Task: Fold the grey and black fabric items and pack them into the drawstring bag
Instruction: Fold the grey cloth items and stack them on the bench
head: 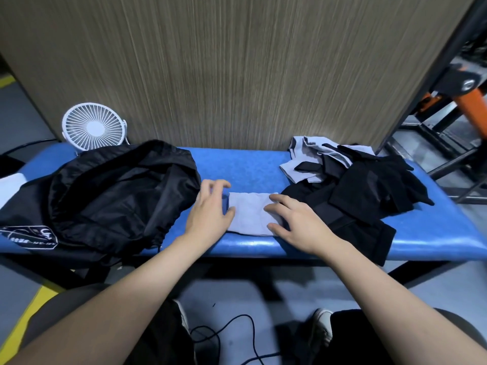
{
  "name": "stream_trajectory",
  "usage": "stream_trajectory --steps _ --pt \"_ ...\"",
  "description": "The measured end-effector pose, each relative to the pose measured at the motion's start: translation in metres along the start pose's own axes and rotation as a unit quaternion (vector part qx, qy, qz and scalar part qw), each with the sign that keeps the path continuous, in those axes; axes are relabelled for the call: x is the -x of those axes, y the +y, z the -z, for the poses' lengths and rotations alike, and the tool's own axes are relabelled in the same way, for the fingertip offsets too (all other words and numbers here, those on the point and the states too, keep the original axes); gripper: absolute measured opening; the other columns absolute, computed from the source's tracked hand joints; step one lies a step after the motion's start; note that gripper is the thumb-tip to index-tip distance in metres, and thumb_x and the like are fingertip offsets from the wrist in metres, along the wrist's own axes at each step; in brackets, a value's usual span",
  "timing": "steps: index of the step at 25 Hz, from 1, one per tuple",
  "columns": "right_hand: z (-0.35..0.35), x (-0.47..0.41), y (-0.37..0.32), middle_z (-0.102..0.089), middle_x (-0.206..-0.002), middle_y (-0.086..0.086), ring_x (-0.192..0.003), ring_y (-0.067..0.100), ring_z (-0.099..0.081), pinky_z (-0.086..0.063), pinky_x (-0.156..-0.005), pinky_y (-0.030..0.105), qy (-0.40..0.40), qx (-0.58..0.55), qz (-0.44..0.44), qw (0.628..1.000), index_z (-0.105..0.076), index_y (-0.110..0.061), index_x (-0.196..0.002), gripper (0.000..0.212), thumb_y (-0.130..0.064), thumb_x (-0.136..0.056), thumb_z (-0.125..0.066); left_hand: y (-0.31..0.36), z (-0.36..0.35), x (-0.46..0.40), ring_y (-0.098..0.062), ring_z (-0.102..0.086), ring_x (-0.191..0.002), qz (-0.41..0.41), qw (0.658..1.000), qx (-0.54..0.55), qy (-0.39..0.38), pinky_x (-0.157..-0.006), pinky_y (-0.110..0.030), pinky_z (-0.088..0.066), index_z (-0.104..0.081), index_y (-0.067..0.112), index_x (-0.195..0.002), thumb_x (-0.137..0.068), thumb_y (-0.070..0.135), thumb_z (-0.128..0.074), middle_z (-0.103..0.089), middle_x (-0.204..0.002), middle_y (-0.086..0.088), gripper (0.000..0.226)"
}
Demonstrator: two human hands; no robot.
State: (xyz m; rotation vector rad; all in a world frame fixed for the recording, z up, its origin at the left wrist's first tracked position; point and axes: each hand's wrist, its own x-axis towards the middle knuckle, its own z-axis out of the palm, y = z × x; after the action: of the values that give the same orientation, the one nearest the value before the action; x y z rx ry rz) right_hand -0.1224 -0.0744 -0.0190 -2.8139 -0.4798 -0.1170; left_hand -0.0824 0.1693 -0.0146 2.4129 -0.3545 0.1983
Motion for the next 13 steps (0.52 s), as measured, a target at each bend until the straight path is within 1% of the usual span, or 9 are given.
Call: stream_trajectory --steps 1,2,3,4,5,7,9,13 --pt "0.0 0.0 0.0 -0.037 -0.158 -0.002 -0.142 0.018 -0.038 -0.032 -0.114 0.037 -0.005 -0.002 -0.004 1.0 -0.054 -0.026 -0.138 0.046 -0.044 -0.095 -0.058 0.0 0.0 0.002 -0.014 -0.043 -0.128 -0.059 0.997 -0.045 -0.011 -0.102 -0.033 -0.04 -0.046 0.03 -0.135 -0.092 0.029 -0.061 -0.039 -0.141 0.008 0.045" --pt "0.001 0.0 0.0 -0.035 -0.159 -0.002 -0.145 0.018 -0.034 -0.029 -0.116 0.036 -0.006 -0.006 -0.007 1.0 -0.052 -0.027 -0.14 0.05 -0.047 -0.095 -0.056 0.002 0.0 0.003 -0.011 -0.027 -0.143 -0.108 0.99 -0.081 -0.039 -0.114 -0.033 -0.028 -0.039 0.034 -0.145 -0.098 0.036 -0.053 -0.03 -0.154 0.013 0.049" --pt "0.002 0.0 0.0 -0.034 -0.16 -0.003 -0.148 0.017 -0.03 -0.025 -0.118 0.036 -0.006 -0.009 -0.008 1.0 -0.05 -0.027 -0.143 0.054 -0.051 -0.094 -0.052 0.005 -0.001 0.004 -0.007 -0.01 -0.15 -0.136 0.982 -0.107 -0.079 -0.121 -0.033 -0.015 -0.031 0.036 -0.151 -0.101 0.043 -0.043 -0.017 -0.162 0.017 0.052" --pt "0.003 0.001 -0.001 -0.031 -0.162 -0.004 -0.151 0.016 -0.024 -0.022 -0.12 0.037 -0.004 -0.009 -0.009 1.0 -0.047 -0.028 -0.146 0.058 -0.054 -0.095 -0.048 0.007 -0.003 0.004 -0.004 0.003 -0.152 -0.143 0.974 -0.131 -0.121 -0.123 -0.032 -0.004 -0.022 0.037 -0.155 -0.103 0.049 -0.034 -0.005 -0.165 0.019 0.055" --pt "0.004 0.001 0.0 -0.027 -0.164 -0.006 -0.153 0.014 -0.018 -0.018 -0.122 0.038 -0.006 -0.007 -0.01 1.0 -0.043 -0.029 -0.15 0.059 -0.054 -0.097 -0.046 0.007 -0.006 0.004 -0.003 0.01 -0.151 -0.144 0.966 -0.152 -0.15 -0.124 -0.033 0.002 -0.015 0.036 -0.157 -0.102 0.054 -0.026 0.002 -0.165 0.02 0.059" --pt "0.005 0.003 0.0 -0.018 -0.167 -0.01 -0.155 0.009 -0.007 -0.009 -0.125 0.039 -0.032 0.006 -0.017 0.999 -0.034 -0.03 -0.155 0.058 -0.049 -0.102 -0.046 0.004 -0.01 0.004 -0.002 0.012 -0.151 -0.142 0.956 -0.182 -0.182 -0.124 -0.035 0.003 -0.008 0.036 -0.158 -0.1 0.058 -0.021 0.008 -0.164 0.019 0.064" --pt "0.003 0.004 -0.003 -0.013 -0.168 -0.011 -0.155 0.006 -0.002 -0.005 -0.126 0.04 -0.06 0.022 -0.015 0.998 -0.029 -0.029 -0.158 0.06 -0.05 -0.103 -0.044 0.0 -0.009 0.003 -0.002 0.013 -0.15 -0.134 0.95 -0.194 -0.207 -0.124 -0.035 0.003 -0.004 0.038 -0.158 -0.102 0.057 -0.023 0.01 -0.164 0.02 0.062" --pt "-0.004 -0.005 -0.016 -0.014 -0.168 -0.009 -0.155 0.008 -0.004 -0.003 -0.125 0.04 -0.067 0.02 0.004 0.998 -0.03 -0.028 -0.158 0.067 -0.06 -0.1 -0.035 -0.013 0.003 0.004 -0.001 0.014 -0.15 -0.118 0.947 -0.208 -0.216 -0.124 -0.035 0.004 -0.002 0.041 -0.157 -0.102 0.058 -0.024 0.012 -0.163 0.021 0.061"
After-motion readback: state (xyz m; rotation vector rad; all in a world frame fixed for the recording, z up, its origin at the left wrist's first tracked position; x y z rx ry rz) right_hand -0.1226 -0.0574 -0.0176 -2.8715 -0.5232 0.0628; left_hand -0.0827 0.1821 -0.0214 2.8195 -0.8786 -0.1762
